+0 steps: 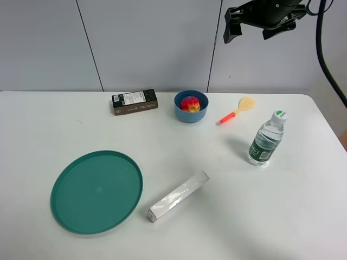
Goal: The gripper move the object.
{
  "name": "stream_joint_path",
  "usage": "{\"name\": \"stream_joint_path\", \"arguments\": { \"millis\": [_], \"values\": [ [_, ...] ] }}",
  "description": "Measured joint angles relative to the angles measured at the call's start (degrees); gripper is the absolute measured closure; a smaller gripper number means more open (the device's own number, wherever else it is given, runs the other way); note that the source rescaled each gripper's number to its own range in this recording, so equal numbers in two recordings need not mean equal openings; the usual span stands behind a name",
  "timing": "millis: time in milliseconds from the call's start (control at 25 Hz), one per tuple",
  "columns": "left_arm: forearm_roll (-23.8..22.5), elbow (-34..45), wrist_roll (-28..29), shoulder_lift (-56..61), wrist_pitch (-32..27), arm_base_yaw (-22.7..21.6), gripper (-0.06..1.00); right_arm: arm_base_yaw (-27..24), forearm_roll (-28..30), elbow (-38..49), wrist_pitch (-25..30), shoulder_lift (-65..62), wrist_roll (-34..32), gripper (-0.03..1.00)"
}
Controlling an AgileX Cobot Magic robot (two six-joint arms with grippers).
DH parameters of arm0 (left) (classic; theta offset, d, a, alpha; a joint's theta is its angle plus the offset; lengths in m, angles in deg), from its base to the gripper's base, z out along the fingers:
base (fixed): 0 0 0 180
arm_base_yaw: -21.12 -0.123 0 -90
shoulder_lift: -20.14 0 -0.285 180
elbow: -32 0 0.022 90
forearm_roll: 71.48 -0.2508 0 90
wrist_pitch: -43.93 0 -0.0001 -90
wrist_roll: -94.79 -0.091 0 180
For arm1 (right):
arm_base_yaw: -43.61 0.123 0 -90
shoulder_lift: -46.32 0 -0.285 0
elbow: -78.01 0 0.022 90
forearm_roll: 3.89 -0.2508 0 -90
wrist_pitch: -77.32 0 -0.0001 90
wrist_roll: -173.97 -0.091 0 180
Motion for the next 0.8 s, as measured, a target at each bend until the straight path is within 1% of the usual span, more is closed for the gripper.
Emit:
{"name": "stream_joint_path", "arguments": {
  "millis": [320,600,800],
  "values": [
    [0.0,0.0,0.0,0.0,0.0,0.0,-0.06,0.0,-0.4,0.0,-0.3,0.0,2.7,0.16],
    [0.0,0.0,0.0,0.0,0.0,0.0,-0.06,0.0,-5.9,0.0,0.1,2.8,3.5,0.16],
    [0.0,0.0,0.0,0.0,0.0,0.0,-0.06,0.0,-6.0,0.0,0.8,3.8,3.5,0.16]
  ]
}}
